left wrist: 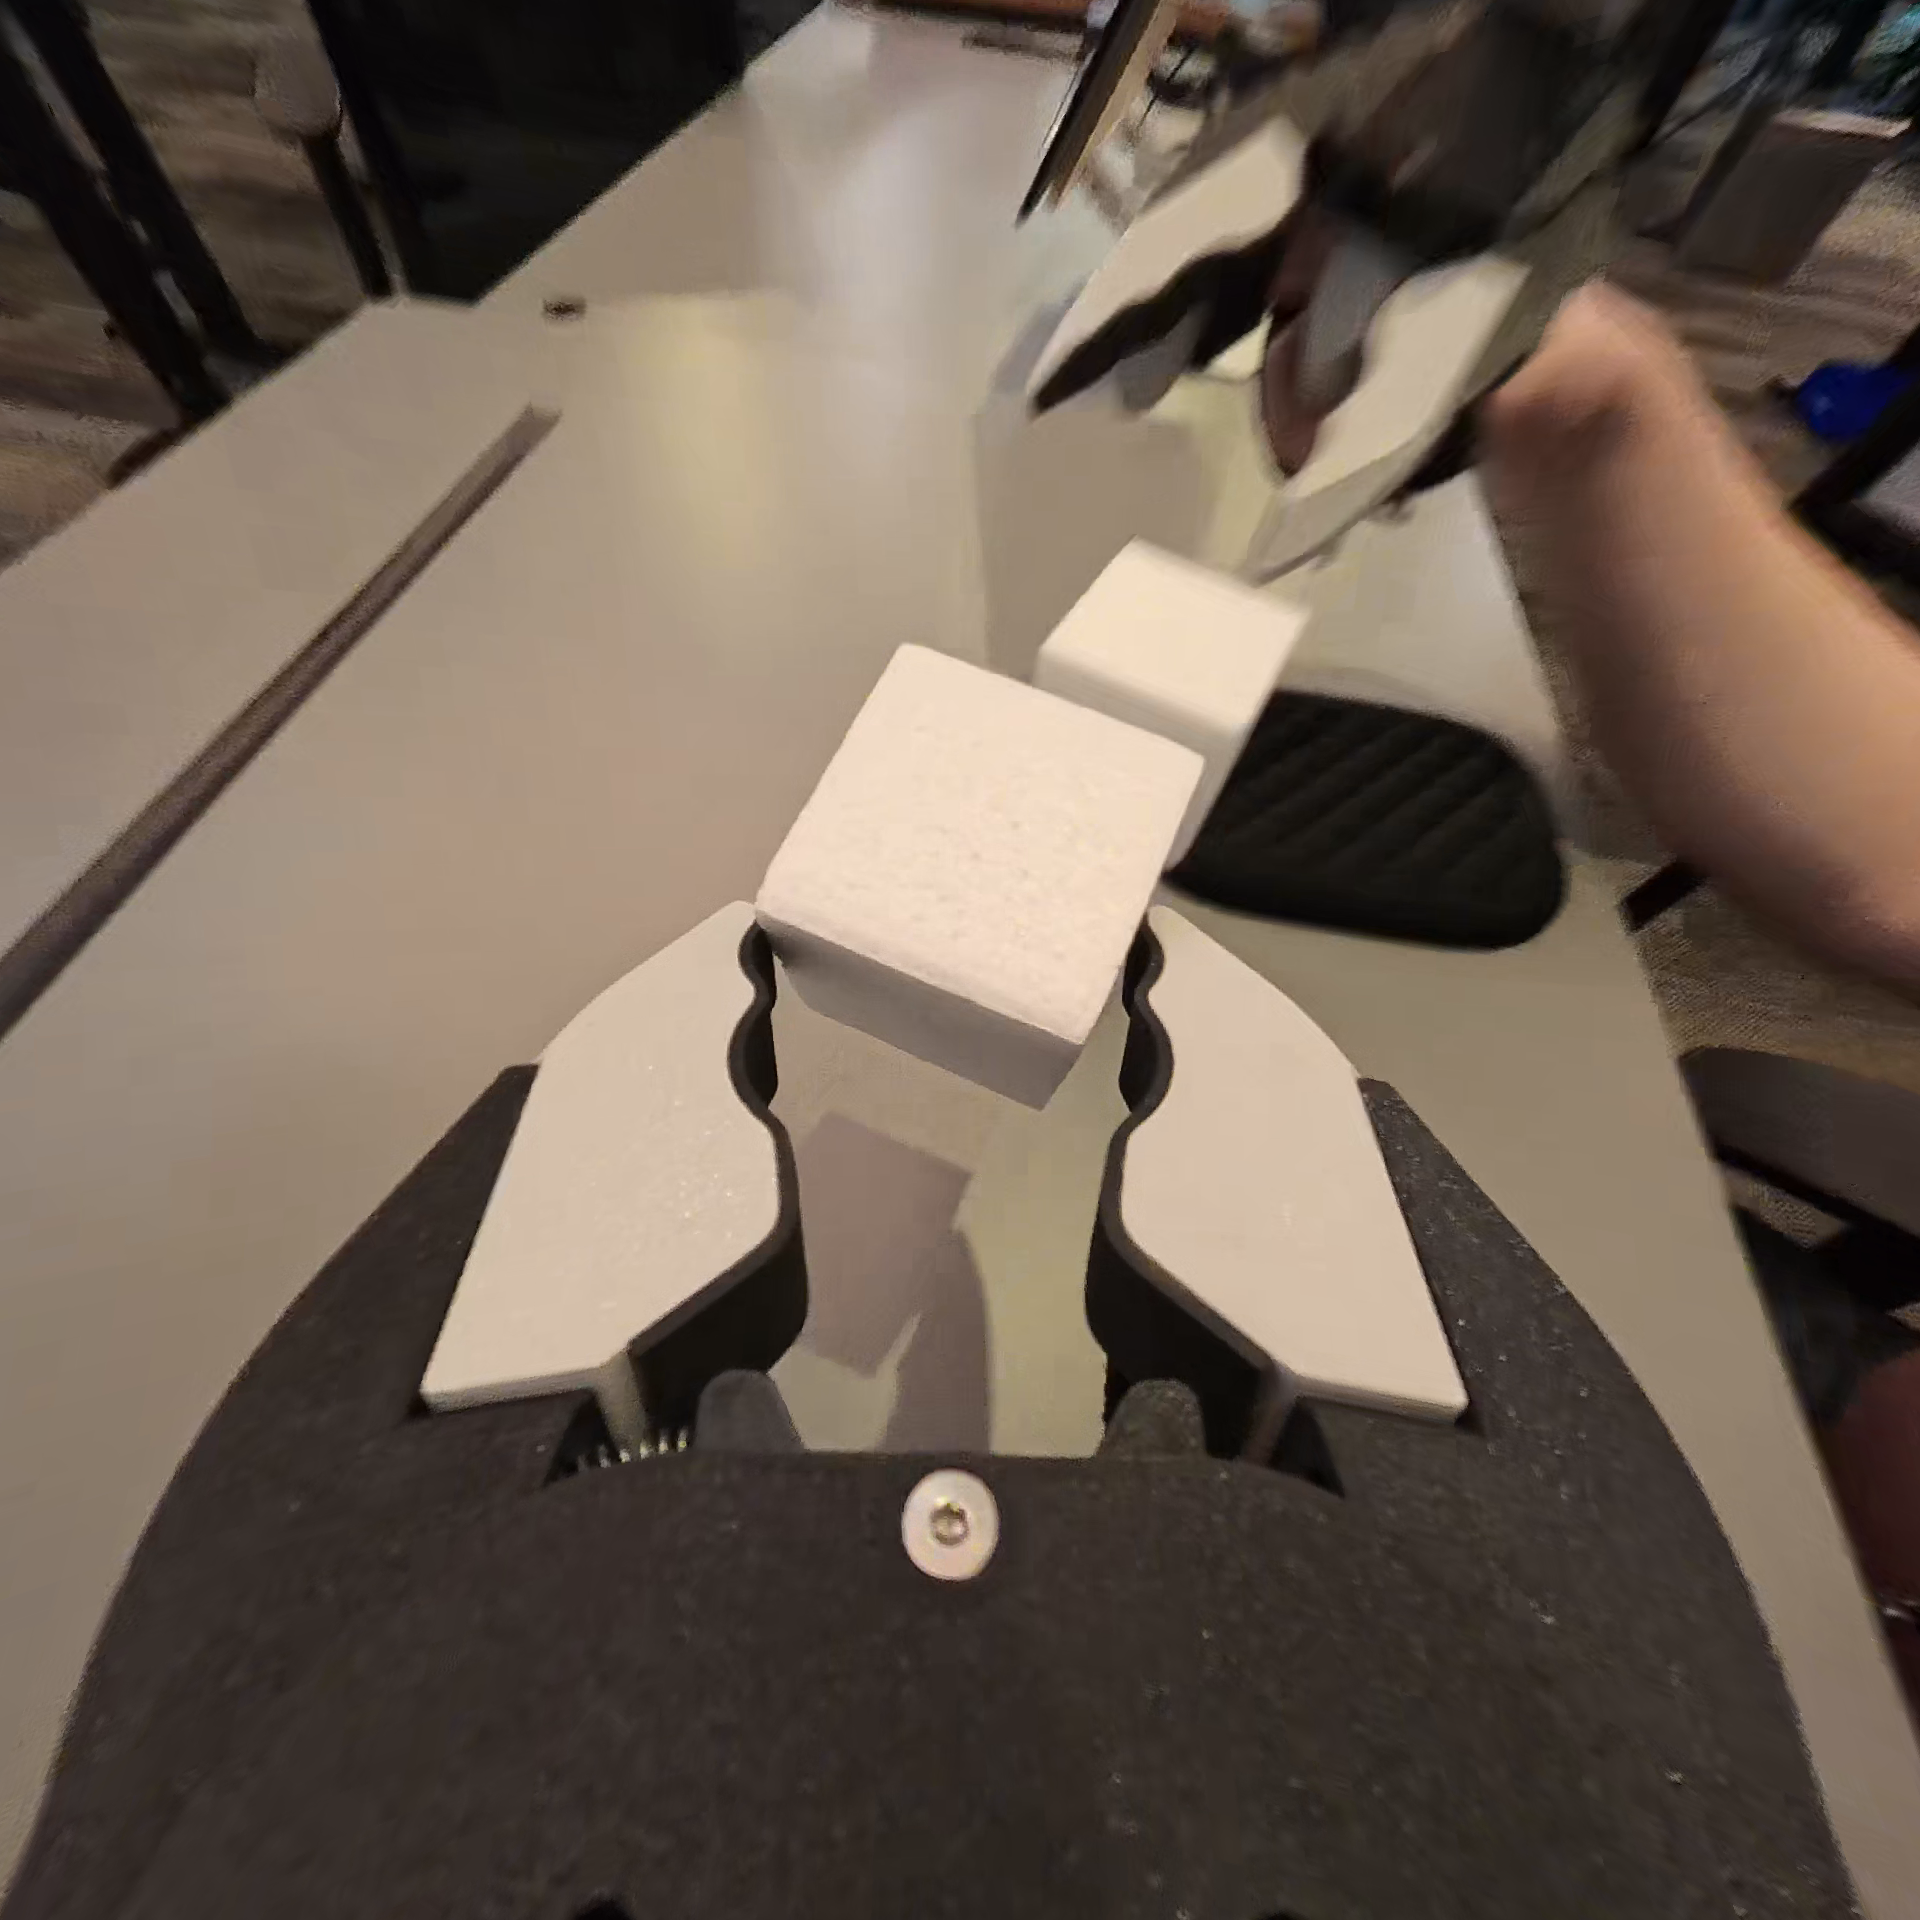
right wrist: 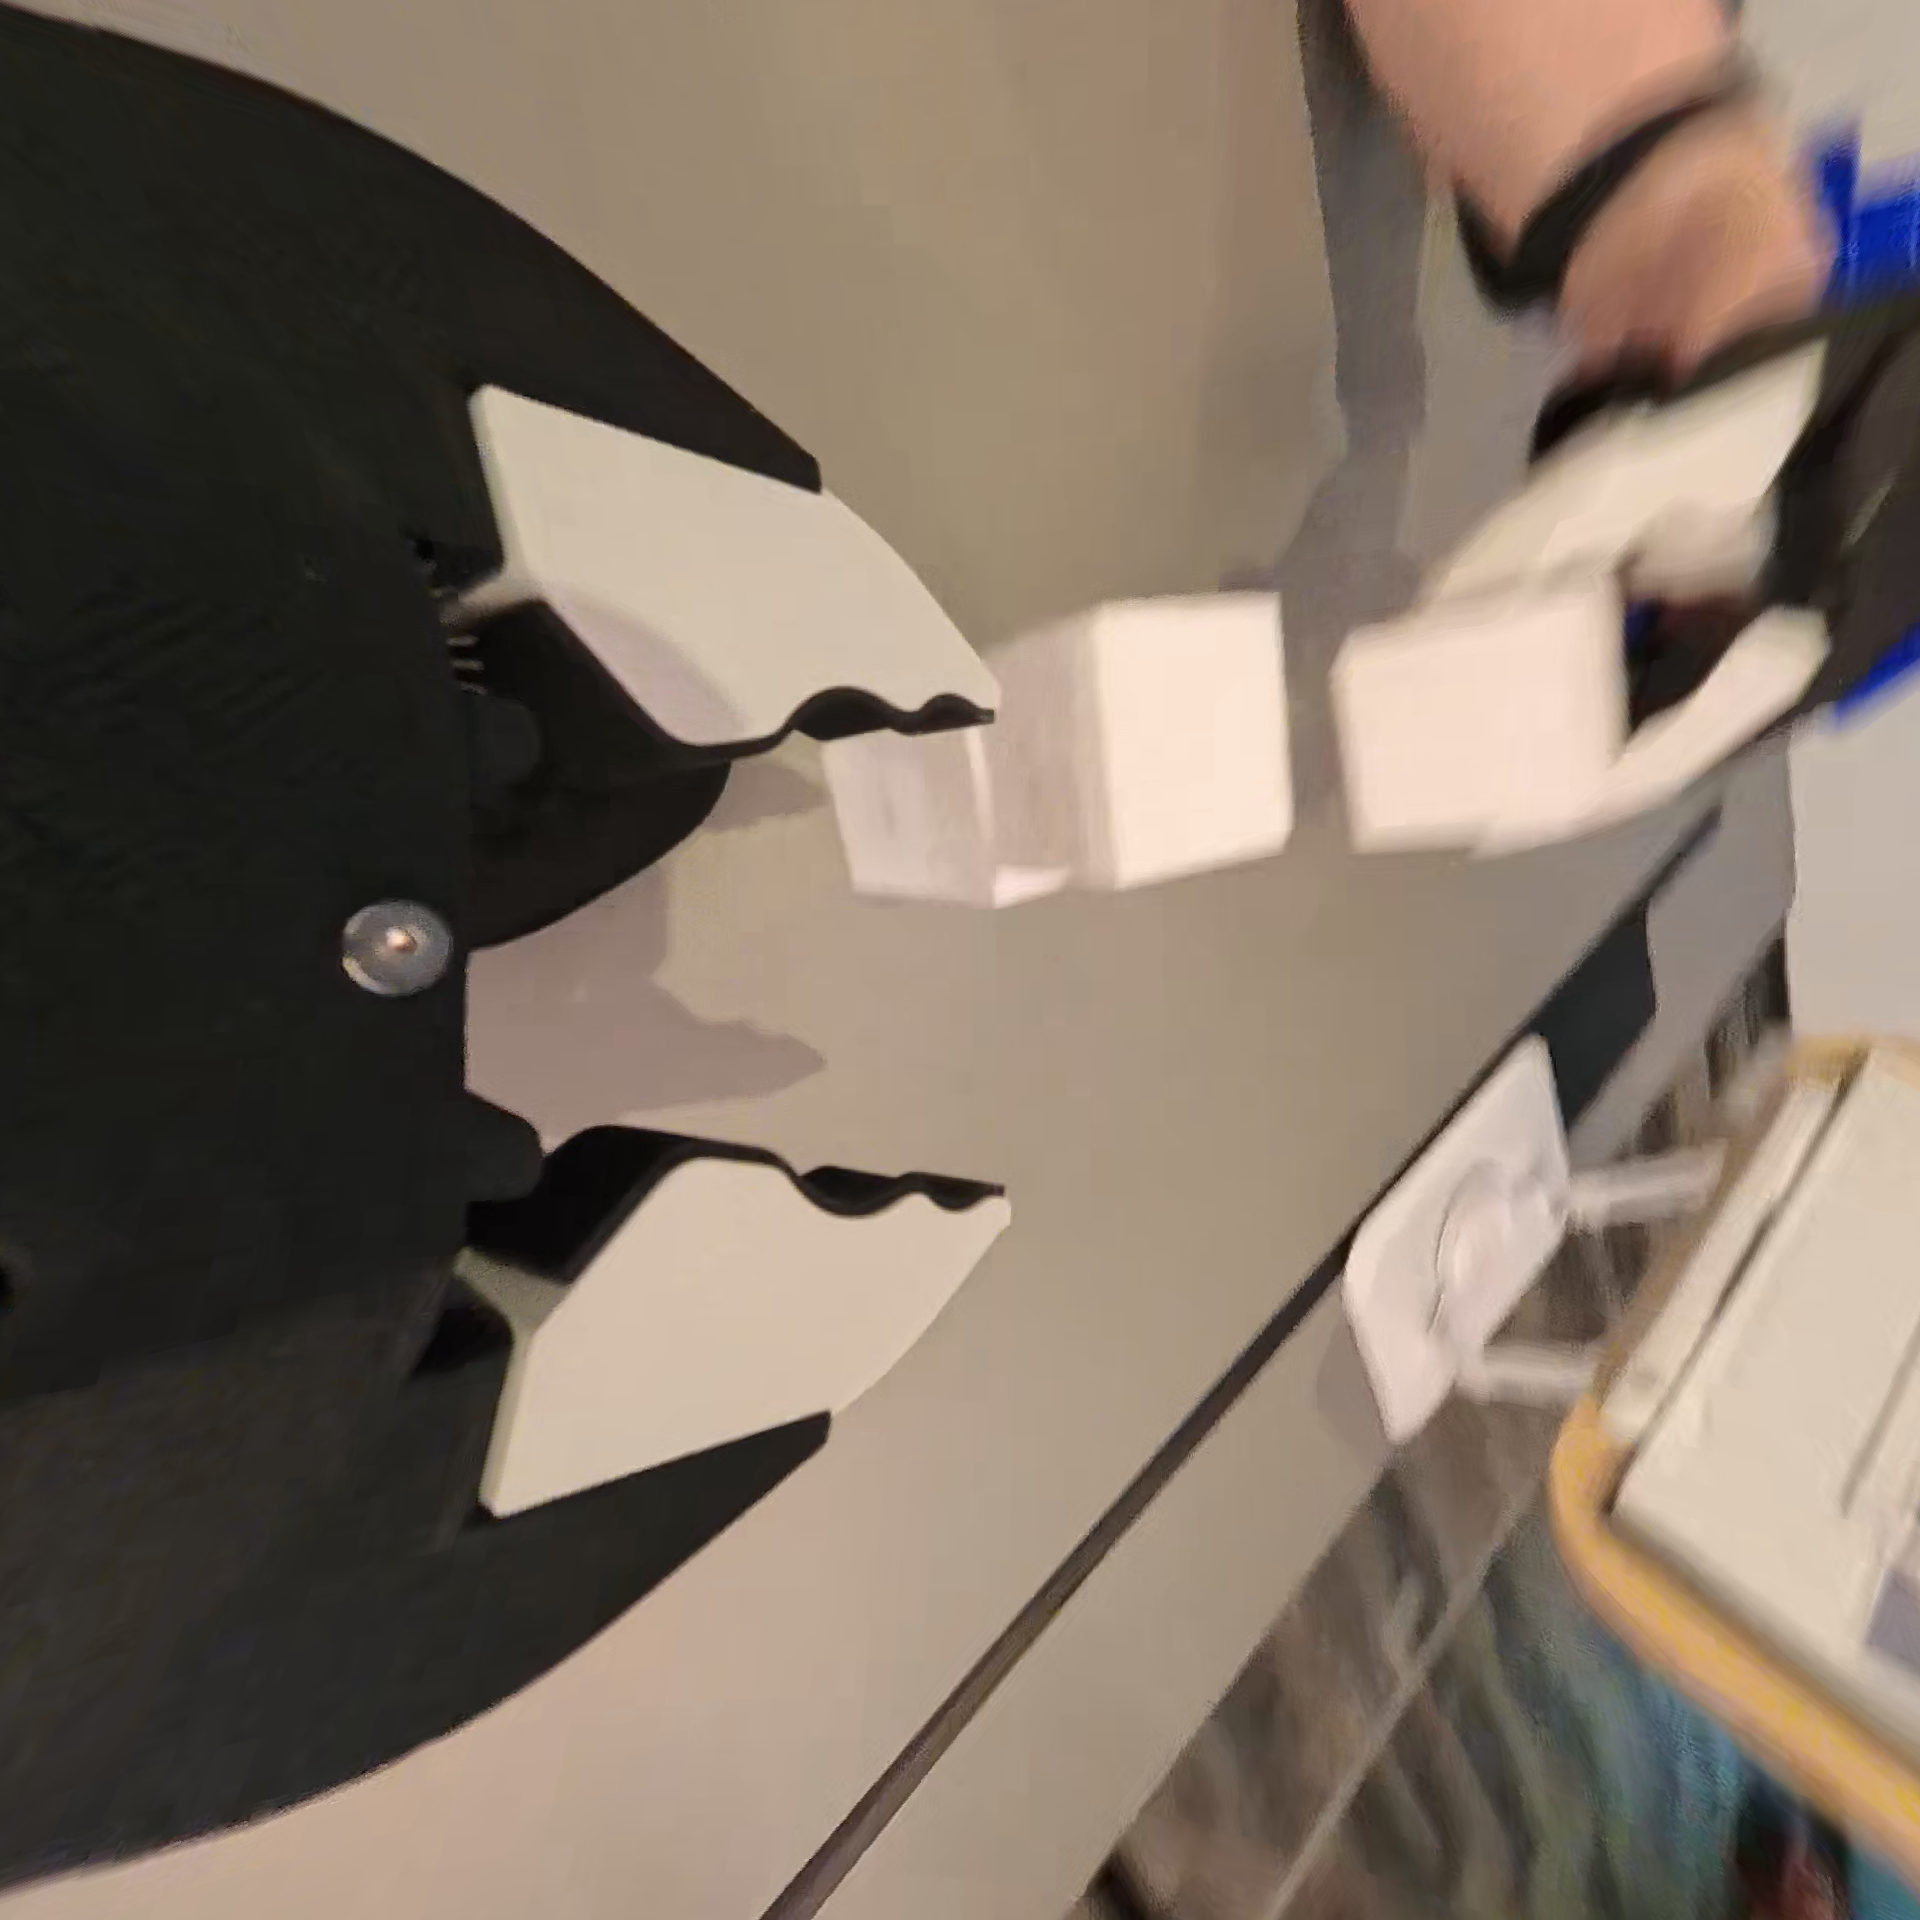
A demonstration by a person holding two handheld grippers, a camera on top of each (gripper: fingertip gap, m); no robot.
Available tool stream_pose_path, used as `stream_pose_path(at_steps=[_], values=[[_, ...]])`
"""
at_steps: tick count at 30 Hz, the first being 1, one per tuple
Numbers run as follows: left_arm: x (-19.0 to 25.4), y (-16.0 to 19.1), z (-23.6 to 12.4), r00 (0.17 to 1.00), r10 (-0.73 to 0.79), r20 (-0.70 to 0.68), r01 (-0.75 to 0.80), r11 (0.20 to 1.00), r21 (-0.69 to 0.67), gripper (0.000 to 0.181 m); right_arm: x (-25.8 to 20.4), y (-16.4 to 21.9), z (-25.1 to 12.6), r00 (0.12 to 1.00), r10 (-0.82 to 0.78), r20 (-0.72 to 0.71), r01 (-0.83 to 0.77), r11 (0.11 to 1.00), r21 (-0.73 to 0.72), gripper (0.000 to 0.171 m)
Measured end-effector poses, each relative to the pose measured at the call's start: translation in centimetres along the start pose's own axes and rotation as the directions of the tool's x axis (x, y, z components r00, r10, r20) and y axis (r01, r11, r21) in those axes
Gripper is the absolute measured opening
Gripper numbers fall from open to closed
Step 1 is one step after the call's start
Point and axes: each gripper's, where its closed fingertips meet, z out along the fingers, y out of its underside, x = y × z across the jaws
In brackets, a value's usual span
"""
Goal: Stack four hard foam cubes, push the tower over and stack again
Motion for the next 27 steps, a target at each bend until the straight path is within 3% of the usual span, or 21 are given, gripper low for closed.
stream_pose_path(at_steps=[5,9,11,14,22,24,27], values=[[4.2,-5.0,1.4,0.996,0.060,-0.059,-0.059,0.998,0.024,0.065,5.3,3.4,-1.5,0.916,0.148,-0.374,-0.128,0.989,0.078,0.086],[5.8,-6.3,4.3,0.982,0.161,-0.101,-0.166,0.985,-0.042,0.065,10.0,3.8,-4.3,0.677,0.225,-0.701,-0.193,0.973,0.125,0.077],[5.8,-5.8,5.7,0.976,0.194,-0.093,-0.203,0.975,-0.095,0.065,11.2,4.6,-4.9,0.577,0.239,-0.781,-0.235,0.964,0.122,0.075],[5.3,-4.9,6.7,0.972,0.224,-0.070,-0.232,0.962,-0.145,0.065,11.7,6.0,-4.5,0.515,0.265,-0.815,-0.275,0.952,0.135,0.074],[5.1,-4.5,7.6,0.983,0.155,-0.096,-0.166,0.978,-0.125,0.065,11.5,8.9,-3.7,0.543,0.255,-0.800,-0.334,0.940,0.073,0.074],[4.8,-3.9,7.8,0.983,0.169,-0.078,-0.179,0.972,-0.151,0.083,11.6,9.1,-3.8,0.540,0.259,-0.801,-0.340,0.938,0.074,0.074],[5.0,-3.9,7.5,0.982,0.176,-0.071,-0.184,0.976,-0.121,0.086,11.5,9.6,-3.6,0.543,0.251,-0.801,-0.351,0.935,0.055,0.074]])
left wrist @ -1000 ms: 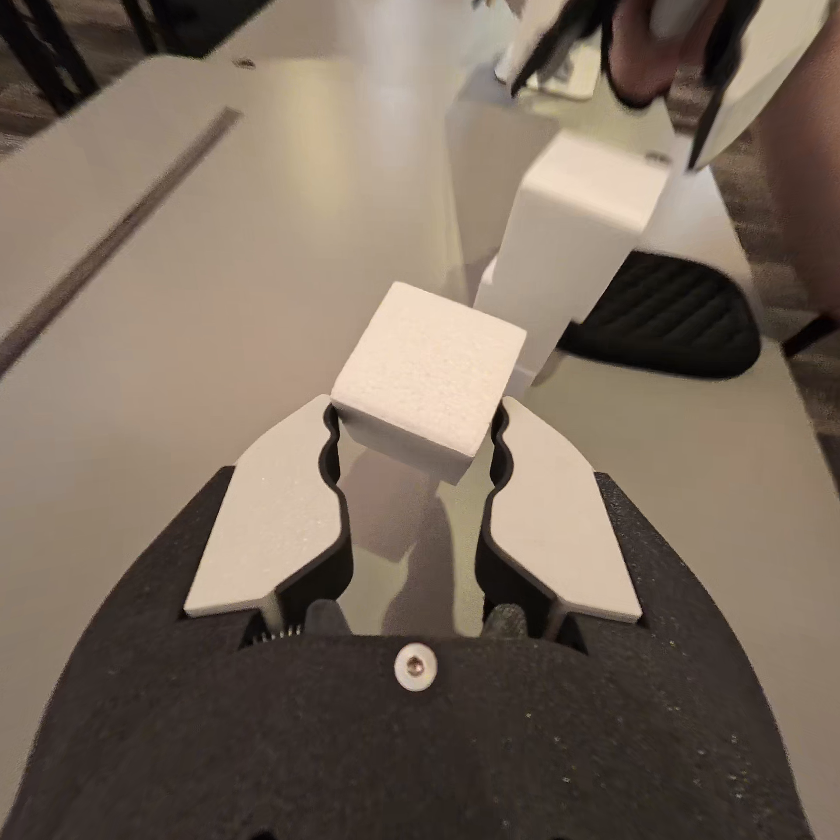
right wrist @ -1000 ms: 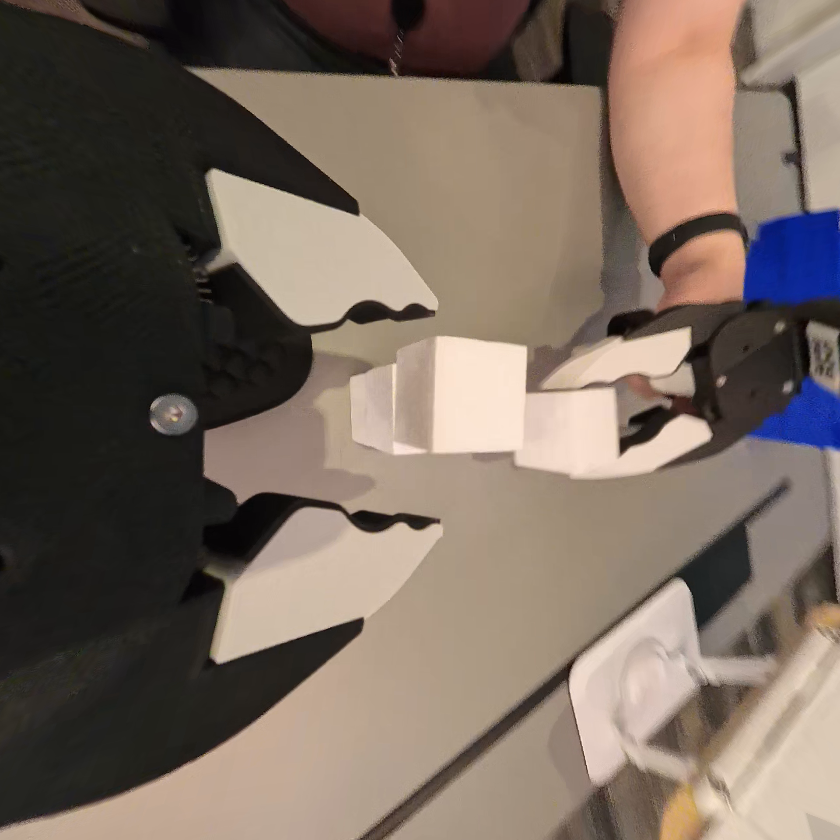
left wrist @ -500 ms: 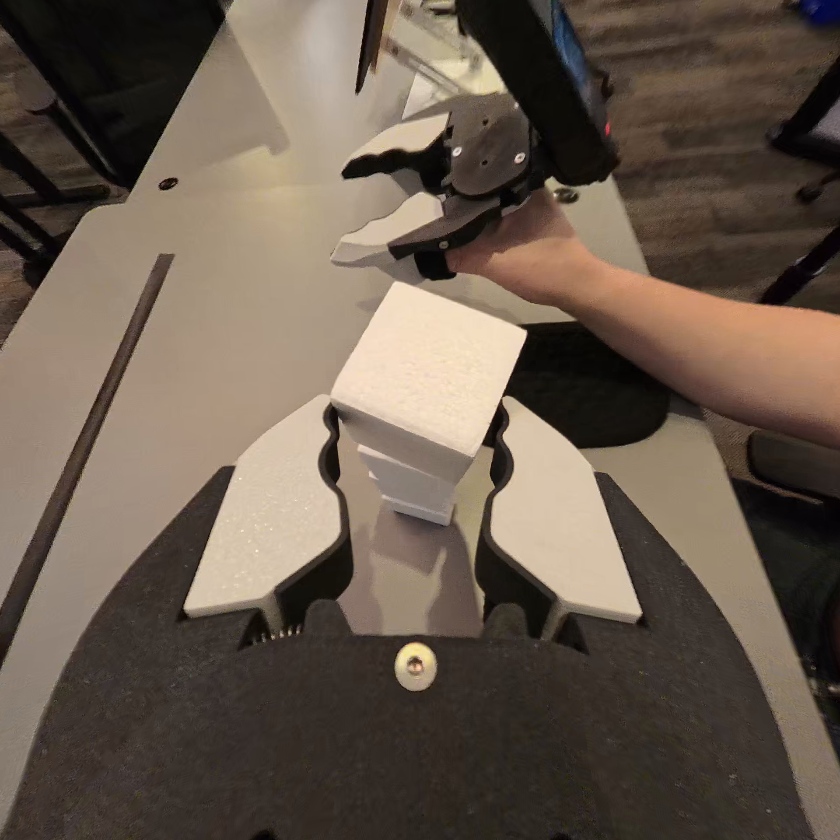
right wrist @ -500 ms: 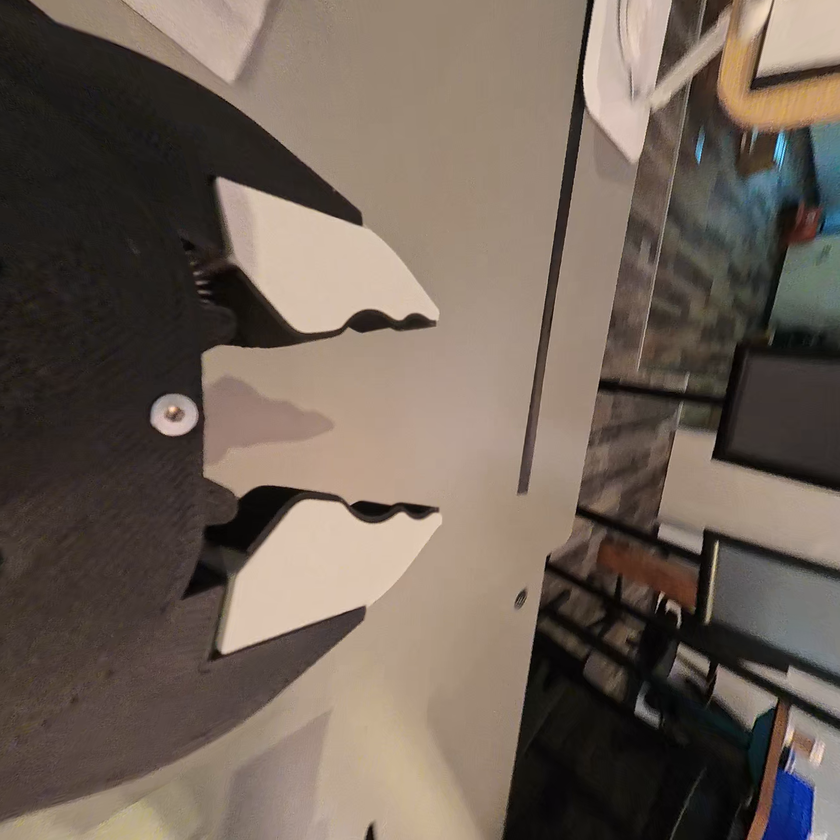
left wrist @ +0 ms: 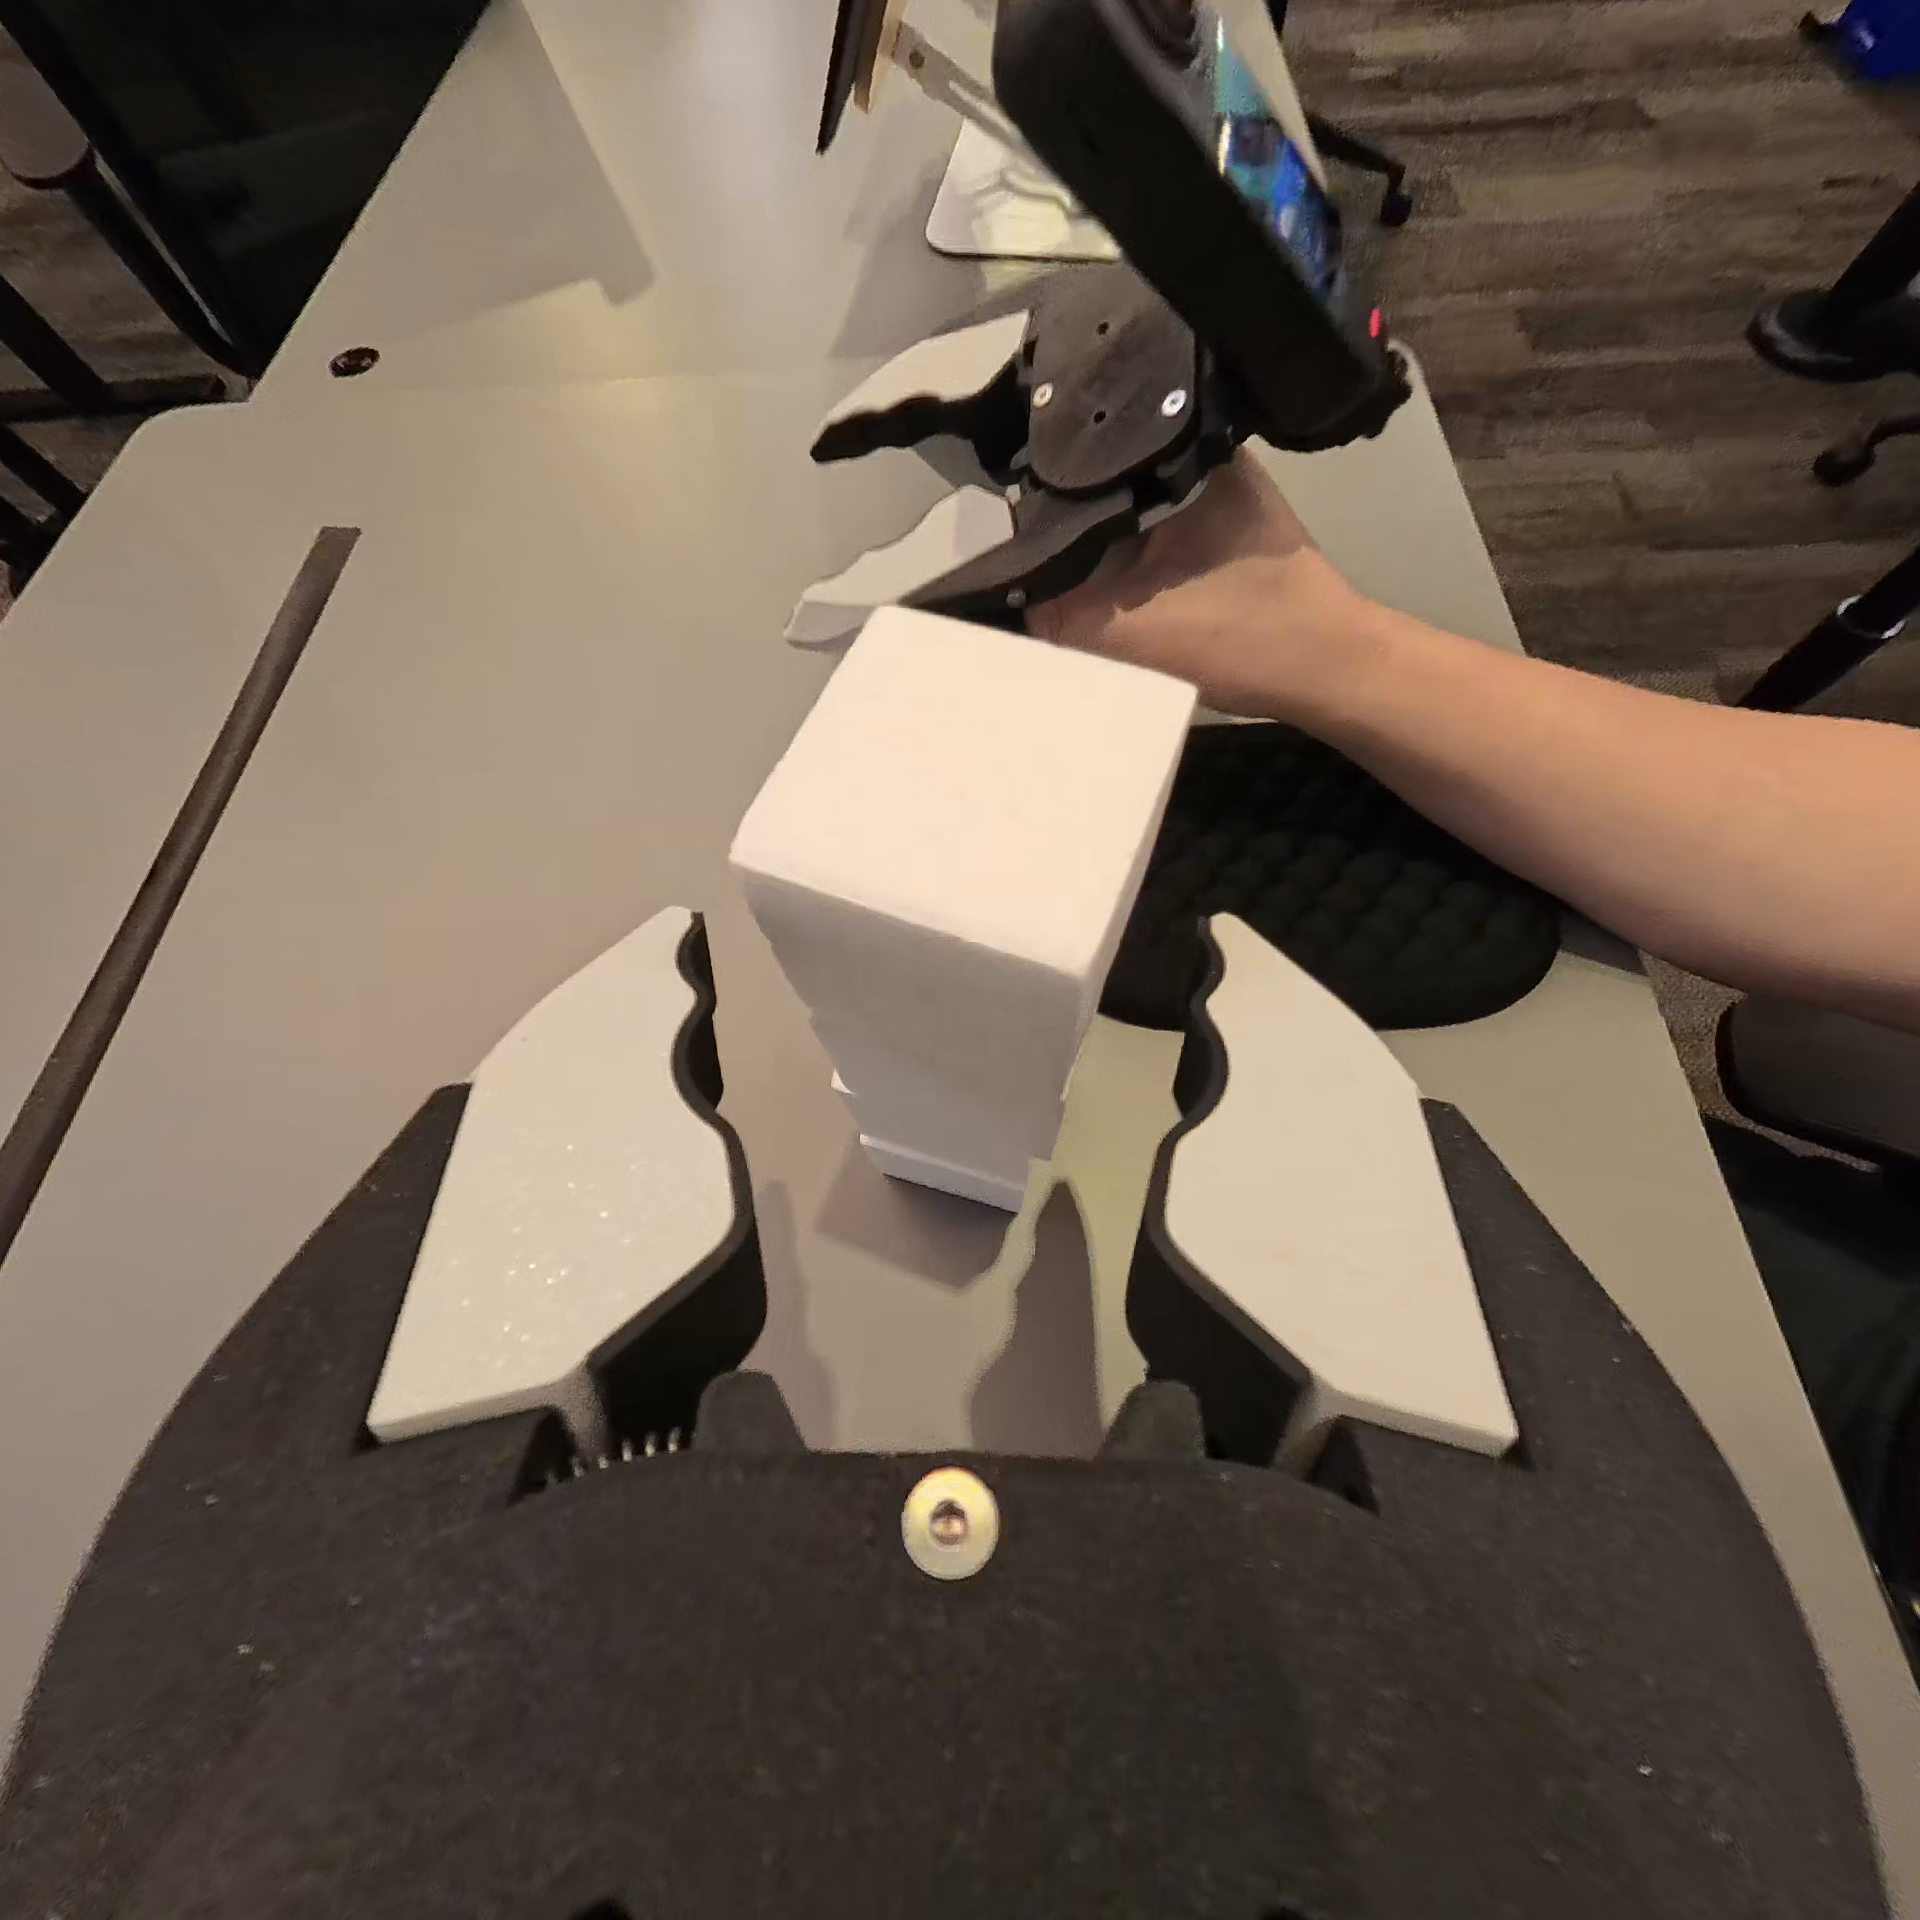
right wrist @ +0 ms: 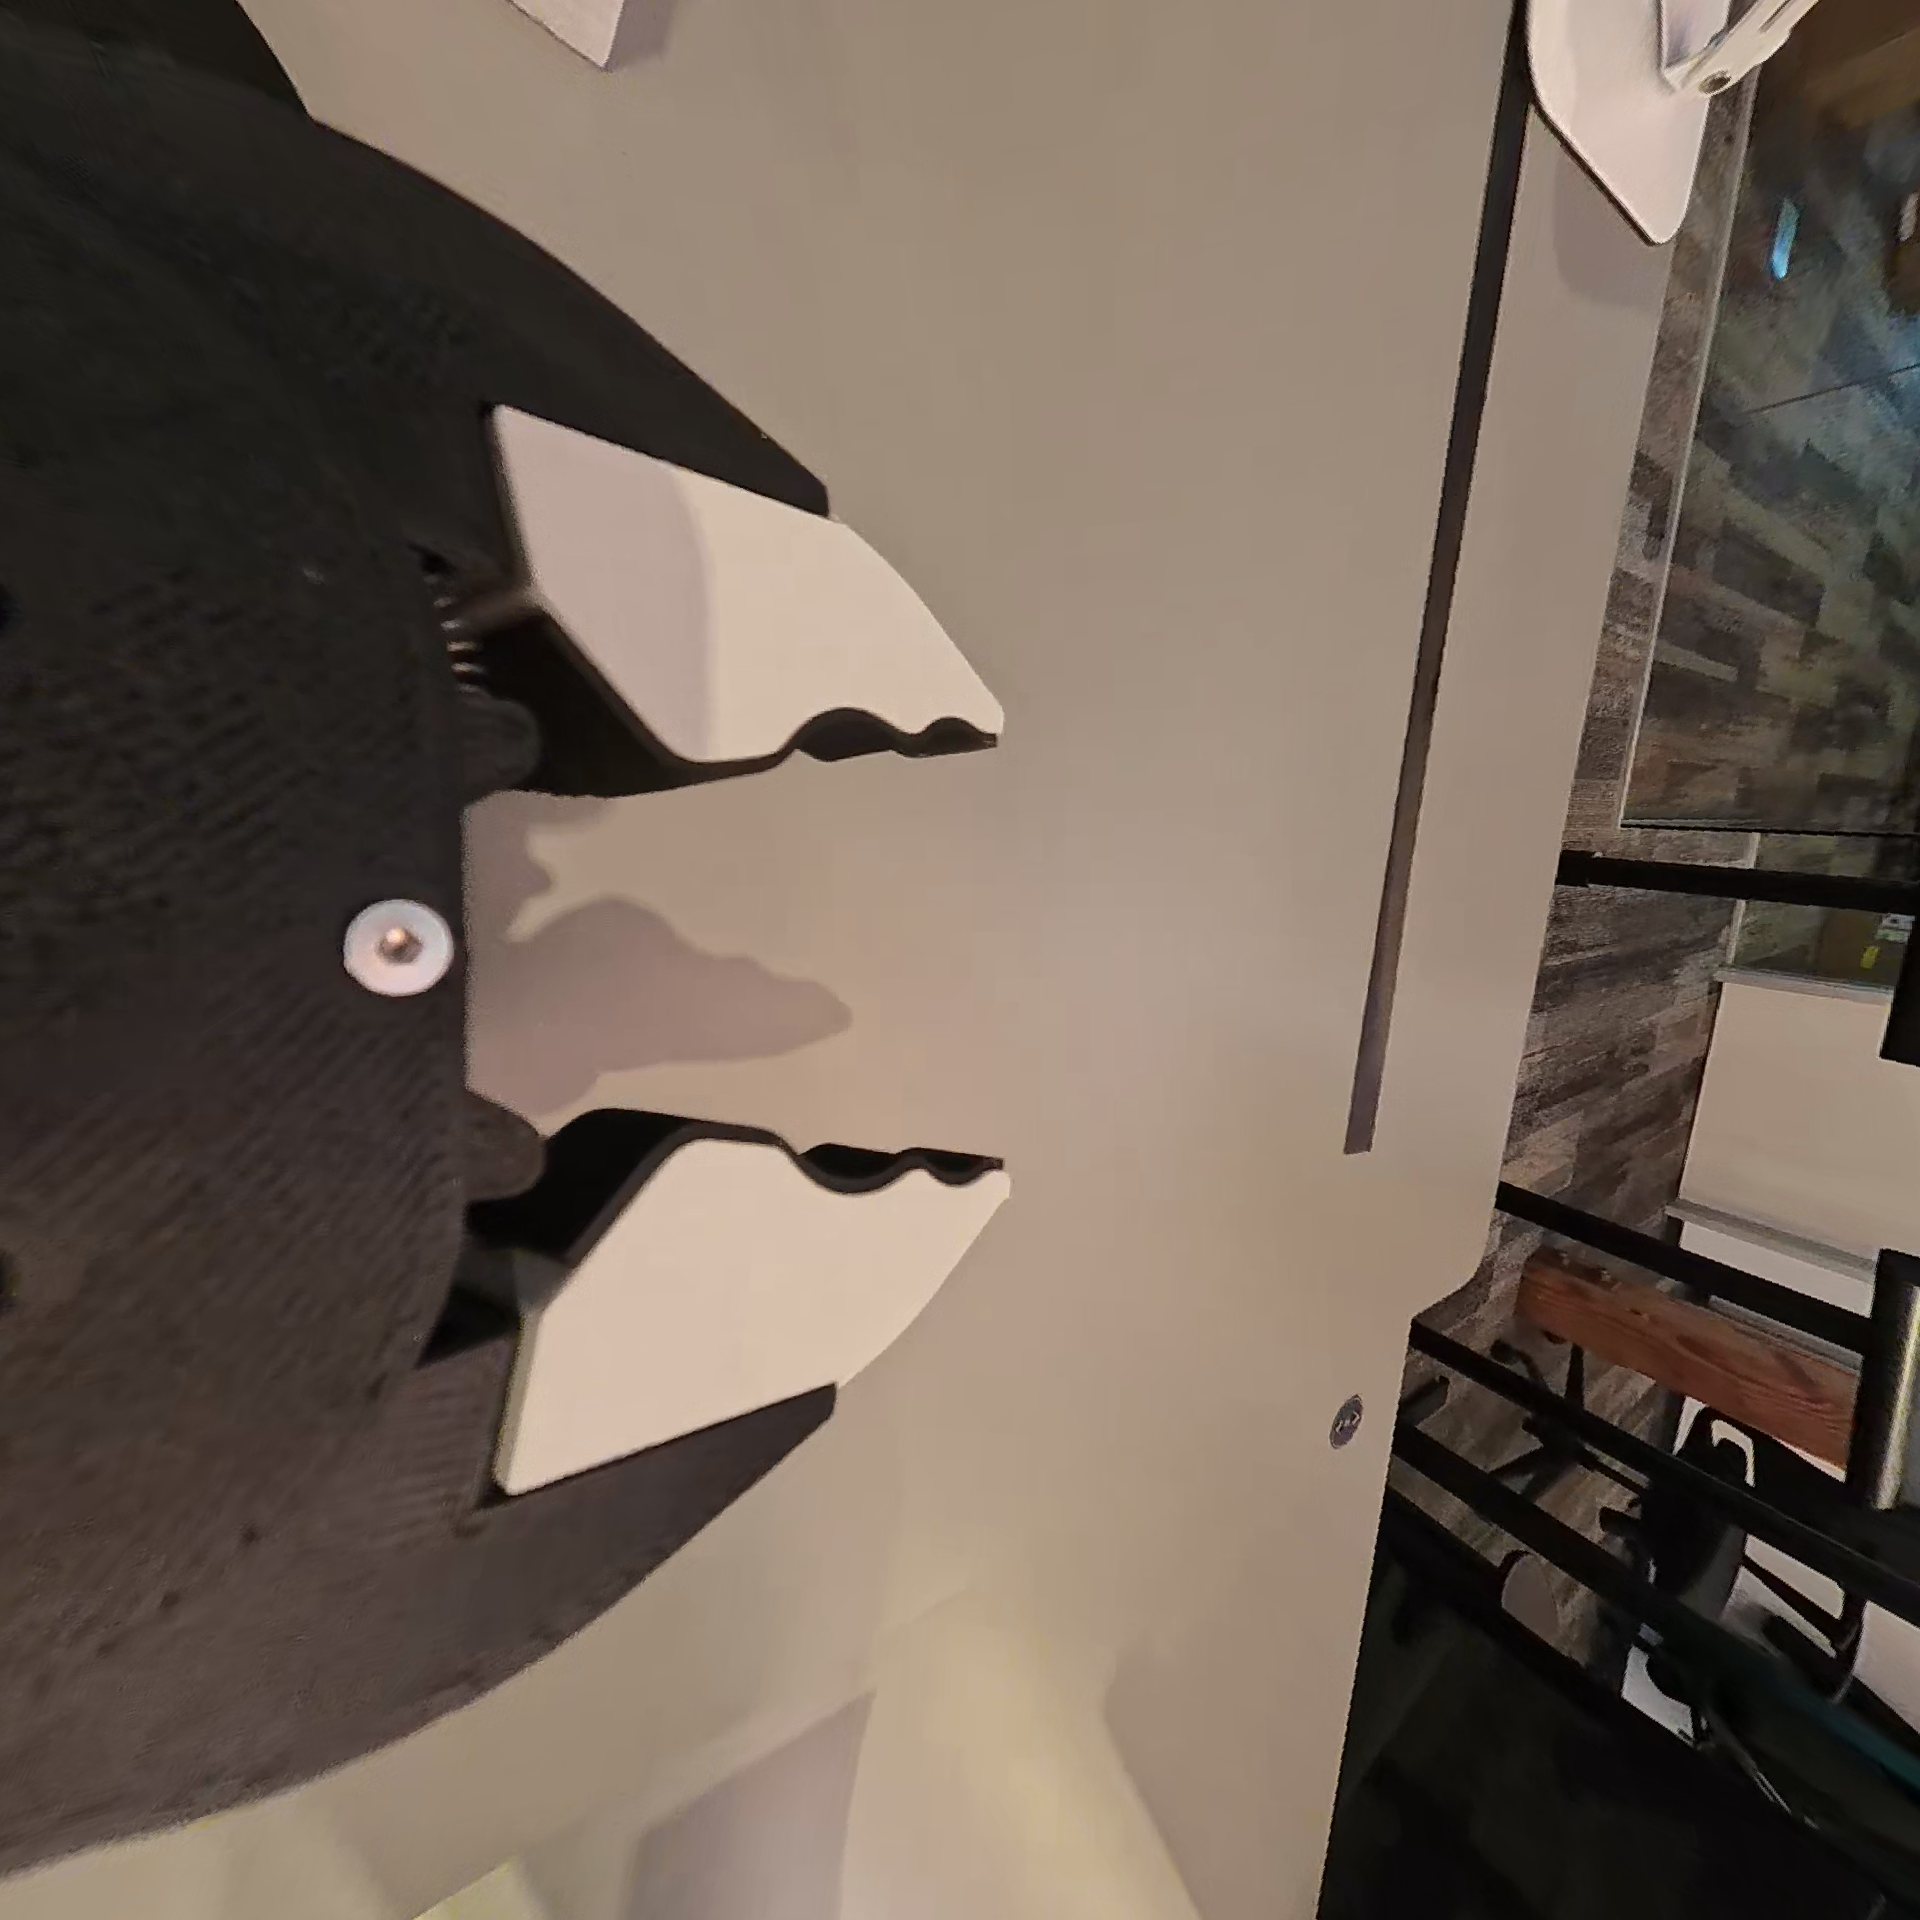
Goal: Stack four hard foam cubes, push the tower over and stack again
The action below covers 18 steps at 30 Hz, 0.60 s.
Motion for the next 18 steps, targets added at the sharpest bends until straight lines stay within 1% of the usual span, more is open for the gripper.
stream_pose_path(at_steps=[4,6,9,12,14,15,17,18], values=[[-0.2,-0.1,-2.6,0.999,-0.013,0.043,0.010,0.998,0.059,0.092,0.0,0.6,0.1,0.999,-0.041,-0.018,0.040,0.999,-0.028,0.074],[-0.9,0.8,-4.6,0.995,-0.005,0.102,0.000,0.999,0.049,0.094,0.4,0.3,-0.3,0.997,-0.063,-0.050,0.062,0.998,-0.015,0.075],[-2.4,2.9,-8.2,0.974,0.025,0.226,-0.026,1.000,0.005,0.094,0.7,-0.4,-1.3,0.993,-0.084,-0.085,0.084,0.996,-0.001,0.075],[-4.4,5.7,-11.7,0.926,0.071,0.372,-0.050,0.997,-0.066,0.095,0.5,-0.8,-2.5,0.992,-0.076,-0.102,0.077,0.997,0.004,0.076],[-5.6,7.4,-13.4,0.896,0.074,0.439,-0.046,0.996,-0.074,0.091,0.2,-0.8,-3.2,0.991,-0.069,-0.114,0.070,0.997,0.009,0.079],[-6.3,8.3,-14.2,0.878,0.059,0.474,-0.027,0.997,-0.074,0.087,-0.1,-0.7,-3.5,0.991,-0.057,-0.120,0.058,0.998,0.008,0.082],[-7.9,10.4,-15.1,0.845,-0.043,0.533,0.077,0.996,-0.042,0.072,-1.2,-0.3,-3.9,0.996,-0.029,-0.088,0.029,1.000,-0.006,0.086],[-8.8,11.5,-15.4,0.824,-0.096,0.559,0.133,0.991,-0.027,0.073,-1.8,0.1,-4.1,0.998,-0.011,-0.065,0.009,1.000,-0.028,0.086]])
